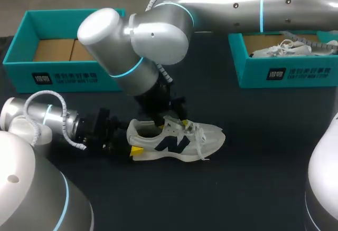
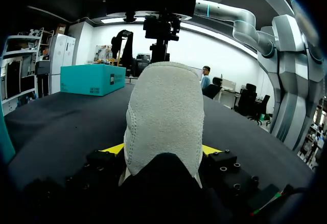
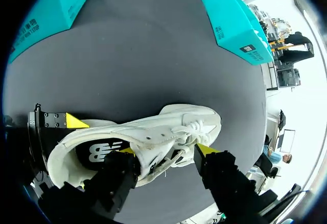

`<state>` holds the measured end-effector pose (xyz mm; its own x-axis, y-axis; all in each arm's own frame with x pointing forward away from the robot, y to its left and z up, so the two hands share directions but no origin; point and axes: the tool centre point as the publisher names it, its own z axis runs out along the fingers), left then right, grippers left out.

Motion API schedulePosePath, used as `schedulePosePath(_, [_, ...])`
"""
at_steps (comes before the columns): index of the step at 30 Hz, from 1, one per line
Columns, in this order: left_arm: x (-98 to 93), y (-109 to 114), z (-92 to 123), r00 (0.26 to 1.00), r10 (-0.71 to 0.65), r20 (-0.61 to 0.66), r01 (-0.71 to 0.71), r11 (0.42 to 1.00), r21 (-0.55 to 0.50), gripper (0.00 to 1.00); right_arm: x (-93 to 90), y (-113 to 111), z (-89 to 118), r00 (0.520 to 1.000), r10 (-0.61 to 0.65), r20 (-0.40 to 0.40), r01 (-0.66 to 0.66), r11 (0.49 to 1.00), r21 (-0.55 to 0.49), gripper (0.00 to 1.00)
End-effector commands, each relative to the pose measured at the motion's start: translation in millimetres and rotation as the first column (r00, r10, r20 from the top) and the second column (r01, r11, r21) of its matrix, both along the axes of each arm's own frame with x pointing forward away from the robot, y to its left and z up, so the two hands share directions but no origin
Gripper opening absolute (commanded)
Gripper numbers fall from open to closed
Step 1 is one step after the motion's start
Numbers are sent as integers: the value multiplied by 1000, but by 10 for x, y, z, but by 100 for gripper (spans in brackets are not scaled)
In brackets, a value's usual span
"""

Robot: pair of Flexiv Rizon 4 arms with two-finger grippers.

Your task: Take the shoe out of the shoebox, open the shoe tongue, remove and reinsert the insole, then place the shoe into the shoebox

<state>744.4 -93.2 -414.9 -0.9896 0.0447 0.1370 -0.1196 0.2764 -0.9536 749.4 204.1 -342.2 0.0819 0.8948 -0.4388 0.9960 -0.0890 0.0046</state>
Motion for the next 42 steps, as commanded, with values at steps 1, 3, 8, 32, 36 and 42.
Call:
schedulePosePath(1, [-12, -6, -47, 1000, 3, 0, -3, 1000, 1, 0, -32, -89, 68, 983, -166, 73, 165, 986, 19, 35])
schedulePosePath(3, [-12, -6, -47, 1000, 3, 0, -3, 1000, 1, 0, -26, -125, 105, 982, -177, 62, 175, 984, 39, 29])
schedulePosePath(8, [-12, -6, -47, 1000, 3, 0, -3, 1000, 1, 0, 9, -231, 219, 978, -205, 39, 200, 974, 103, 4])
schedulePosePath(32, [-12, -6, -47, 1000, 3, 0, -3, 1000, 1, 0, 149, -1122, 123, 974, -227, 26, 217, 956, 197, 0])
schedulePosePath(36, [-12, -6, -47, 1000, 3, 0, -3, 1000, 1, 0, 172, -1208, -1, 970, -241, 44, 228, 954, 196, 0])
schedulePosePath(42, [-12, -6, -47, 1000, 3, 0, -3, 1000, 1, 0, 182, -1290, -136, 964, -262, 49, 247, 947, 206, 0])
